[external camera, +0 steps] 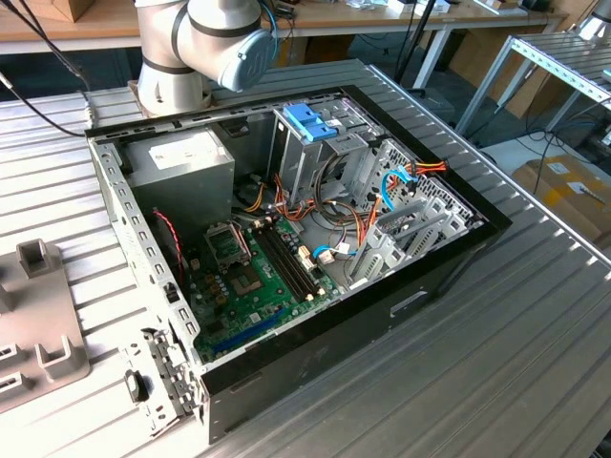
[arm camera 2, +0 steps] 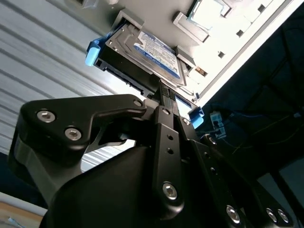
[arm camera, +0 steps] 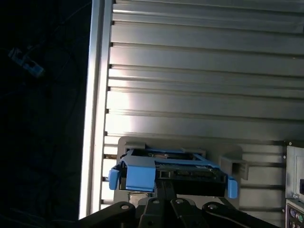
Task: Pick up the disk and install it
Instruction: 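Pick up the disk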
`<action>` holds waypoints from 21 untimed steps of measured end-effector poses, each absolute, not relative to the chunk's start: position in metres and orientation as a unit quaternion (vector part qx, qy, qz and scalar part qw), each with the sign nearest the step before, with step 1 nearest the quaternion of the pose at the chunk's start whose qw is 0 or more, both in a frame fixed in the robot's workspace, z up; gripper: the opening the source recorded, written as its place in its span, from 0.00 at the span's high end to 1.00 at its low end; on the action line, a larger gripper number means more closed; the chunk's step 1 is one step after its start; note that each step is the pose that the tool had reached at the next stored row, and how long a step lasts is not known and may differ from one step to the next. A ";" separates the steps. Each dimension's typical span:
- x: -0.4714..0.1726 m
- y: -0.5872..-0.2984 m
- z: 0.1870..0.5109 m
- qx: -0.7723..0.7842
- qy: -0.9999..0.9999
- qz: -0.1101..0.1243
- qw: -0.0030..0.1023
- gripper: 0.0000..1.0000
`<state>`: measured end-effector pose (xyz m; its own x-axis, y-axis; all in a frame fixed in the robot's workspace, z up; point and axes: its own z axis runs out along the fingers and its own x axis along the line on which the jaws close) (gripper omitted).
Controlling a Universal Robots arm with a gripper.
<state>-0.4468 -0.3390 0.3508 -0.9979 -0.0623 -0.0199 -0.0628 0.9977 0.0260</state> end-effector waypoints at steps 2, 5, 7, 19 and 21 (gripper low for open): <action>-0.447 -0.339 0.351 -0.047 0.999 0.013 0.009 0.89; -0.447 -0.339 0.351 -0.055 0.998 0.013 0.009 0.89; -0.447 -0.339 0.351 -0.055 0.998 0.013 0.009 0.89; -0.447 -0.339 0.351 -0.146 0.989 0.014 0.008 0.89; -0.447 -0.339 0.351 -0.167 0.986 0.014 0.008 0.89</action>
